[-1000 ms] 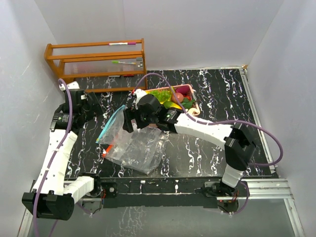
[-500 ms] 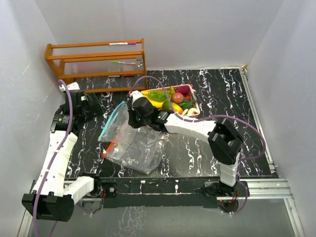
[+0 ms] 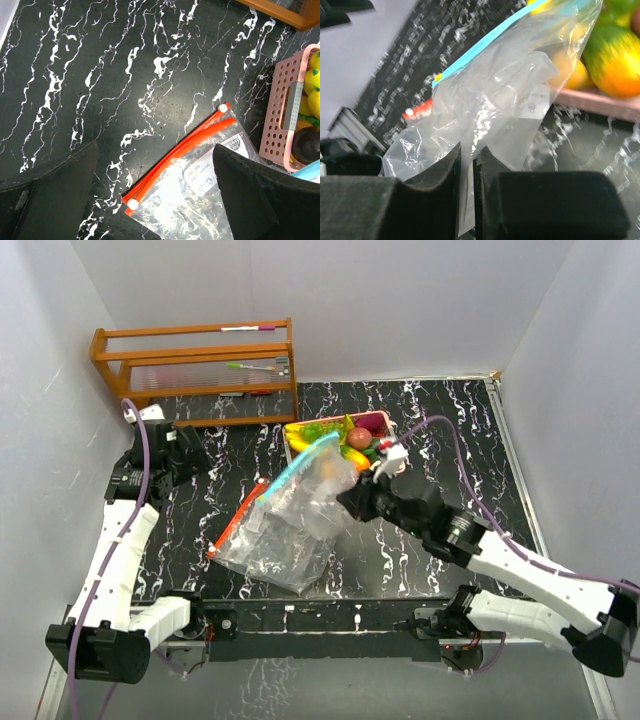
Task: Place the food in the zip-top bag and seal the zipper
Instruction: Place the zipper food storage bag at the center of the board, then open the zipper of the food storage bag at the center of the board.
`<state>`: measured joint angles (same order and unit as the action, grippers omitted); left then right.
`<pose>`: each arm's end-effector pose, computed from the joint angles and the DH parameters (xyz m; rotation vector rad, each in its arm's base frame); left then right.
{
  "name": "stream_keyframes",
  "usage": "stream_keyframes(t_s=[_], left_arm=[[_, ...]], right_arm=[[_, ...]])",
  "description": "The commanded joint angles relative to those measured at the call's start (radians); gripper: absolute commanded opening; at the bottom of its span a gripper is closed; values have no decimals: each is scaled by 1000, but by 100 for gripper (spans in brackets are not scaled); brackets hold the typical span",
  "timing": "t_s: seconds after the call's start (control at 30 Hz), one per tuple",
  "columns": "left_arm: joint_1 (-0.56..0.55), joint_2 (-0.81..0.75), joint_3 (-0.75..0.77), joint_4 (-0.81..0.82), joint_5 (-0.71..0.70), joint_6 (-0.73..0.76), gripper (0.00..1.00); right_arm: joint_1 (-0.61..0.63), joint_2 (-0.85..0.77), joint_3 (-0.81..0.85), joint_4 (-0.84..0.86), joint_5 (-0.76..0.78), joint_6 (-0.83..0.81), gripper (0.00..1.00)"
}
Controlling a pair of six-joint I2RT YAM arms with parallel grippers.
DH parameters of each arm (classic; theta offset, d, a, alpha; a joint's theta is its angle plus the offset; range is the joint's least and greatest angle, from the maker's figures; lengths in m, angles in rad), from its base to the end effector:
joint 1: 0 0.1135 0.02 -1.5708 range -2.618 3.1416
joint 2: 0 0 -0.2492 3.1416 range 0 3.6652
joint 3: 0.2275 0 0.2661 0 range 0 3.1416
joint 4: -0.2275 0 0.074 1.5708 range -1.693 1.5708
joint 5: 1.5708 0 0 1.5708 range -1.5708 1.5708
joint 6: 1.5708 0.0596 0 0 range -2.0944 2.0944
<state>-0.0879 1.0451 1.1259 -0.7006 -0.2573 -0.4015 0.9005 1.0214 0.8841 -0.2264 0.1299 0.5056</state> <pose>0.2560 -0.0073 0.3333 -0.4800 2.1135 0.0017 0.1795 0.2141 0.3027 -0.3069 1.9949 0.7987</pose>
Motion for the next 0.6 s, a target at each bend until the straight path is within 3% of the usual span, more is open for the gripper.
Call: stream_keyframes(t_s=[0.0, 0.17, 0.33, 0.57], left_arm=[[4, 14, -12, 27, 42, -2, 97], [2, 28, -28, 49, 95, -14, 97], [3, 43, -28, 67, 175, -22, 97], [4, 59, -48, 96, 245, -40, 97]], right_arm=[[5, -104, -168, -154, 79, 113, 28], [5, -91, -185, -366, 275, 264, 82], [4, -28, -42, -501, 340, 270, 90], [4, 77, 233, -554, 430, 174, 91]])
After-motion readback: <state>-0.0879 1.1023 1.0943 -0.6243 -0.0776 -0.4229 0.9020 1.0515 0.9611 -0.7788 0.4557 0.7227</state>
